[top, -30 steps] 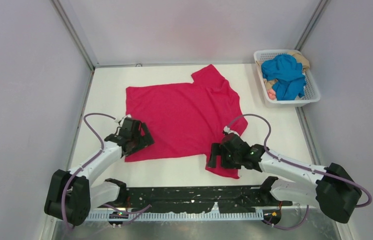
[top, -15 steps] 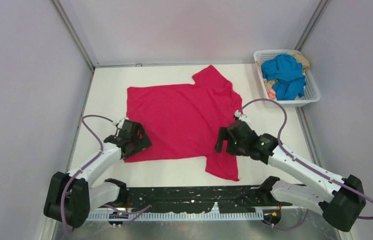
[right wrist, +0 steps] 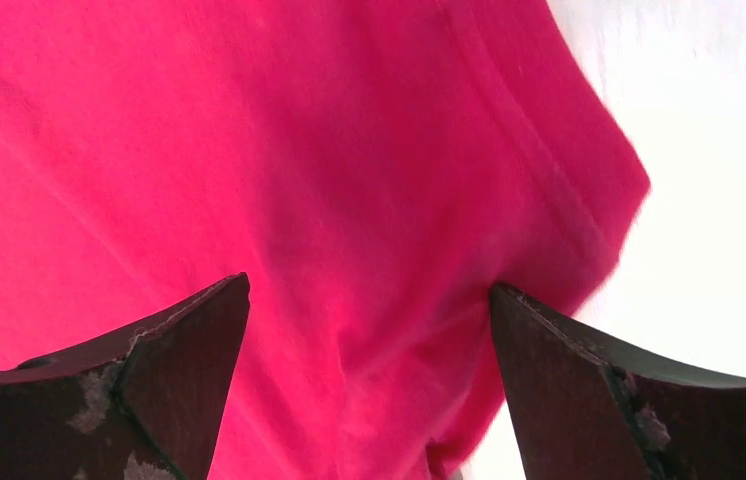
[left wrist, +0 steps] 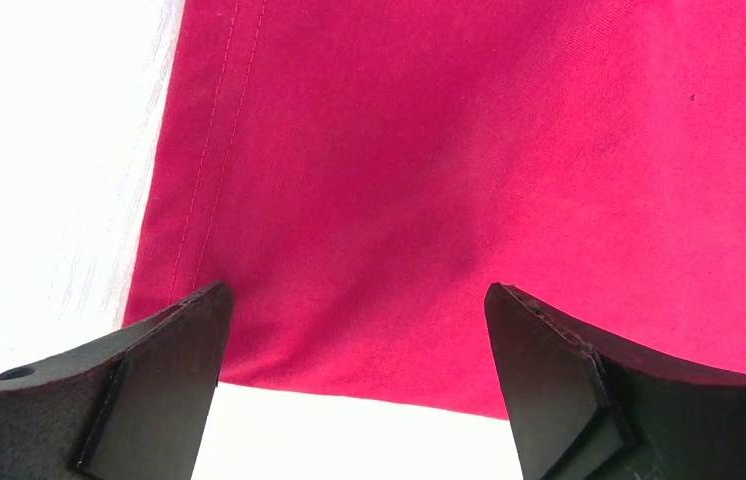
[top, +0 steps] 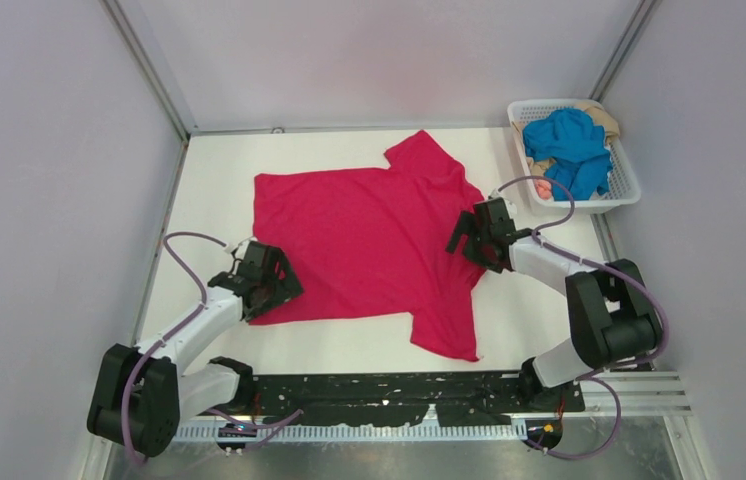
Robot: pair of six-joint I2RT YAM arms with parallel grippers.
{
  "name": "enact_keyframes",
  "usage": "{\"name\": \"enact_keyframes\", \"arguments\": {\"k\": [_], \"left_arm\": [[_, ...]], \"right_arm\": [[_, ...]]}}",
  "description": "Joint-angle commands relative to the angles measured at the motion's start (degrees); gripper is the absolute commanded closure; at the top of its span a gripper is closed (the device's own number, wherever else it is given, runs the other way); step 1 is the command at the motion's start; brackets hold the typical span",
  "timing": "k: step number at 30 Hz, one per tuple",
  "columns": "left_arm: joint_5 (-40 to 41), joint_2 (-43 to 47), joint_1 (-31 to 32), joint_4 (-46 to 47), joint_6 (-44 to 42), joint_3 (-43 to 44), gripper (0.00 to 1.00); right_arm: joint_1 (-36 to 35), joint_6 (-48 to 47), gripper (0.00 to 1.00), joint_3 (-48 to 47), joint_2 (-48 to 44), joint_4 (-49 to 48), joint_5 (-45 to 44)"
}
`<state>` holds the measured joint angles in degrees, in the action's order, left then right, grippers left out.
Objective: Fold and stack the t-shirts
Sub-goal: Flatten out the tshirt
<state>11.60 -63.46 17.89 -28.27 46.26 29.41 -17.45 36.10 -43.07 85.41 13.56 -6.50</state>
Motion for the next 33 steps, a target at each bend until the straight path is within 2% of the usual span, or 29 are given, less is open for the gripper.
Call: {"name": "enact_keyframes", "arguments": {"k": [1, 11, 17, 23, 27, 33], "left_arm": [[0.9, 0.1, -0.1, -1.1, 1.2, -0.2, 0.00], [1.3, 1.8, -0.8, -4.8, 1.7, 1.0, 0.00], [2.1, 3.0, -1.3, -6.8, 1.8, 0.4, 0.00], [1.2, 5.1, -1.4, -6.6, 1.3, -0.2, 0.00], [1.1, 5.9, -1.4, -6.9, 1.2, -0.4, 0.00], [3.9, 10.2, -1.4, -11.3, 1.3, 1.4, 0.00]], "right_arm": [[2.1, -1.3, 0.05, -1.7, 4.7, -5.5, 3.8], [9.4, 1.4, 0.05, 2.4, 1.6, 1.7, 9.9], [10.5, 2.0, 0.05, 2.5, 1.1, 4.0, 9.1], [10.6, 5.4, 0.05, 6.8, -2.5, 3.6, 10.3], [10.6, 5.0, 0.05, 8.3, -6.2, 5.1, 6.2], [10.6, 0.1, 0.05, 3.1, -8.9, 7.6, 0.8]]}}
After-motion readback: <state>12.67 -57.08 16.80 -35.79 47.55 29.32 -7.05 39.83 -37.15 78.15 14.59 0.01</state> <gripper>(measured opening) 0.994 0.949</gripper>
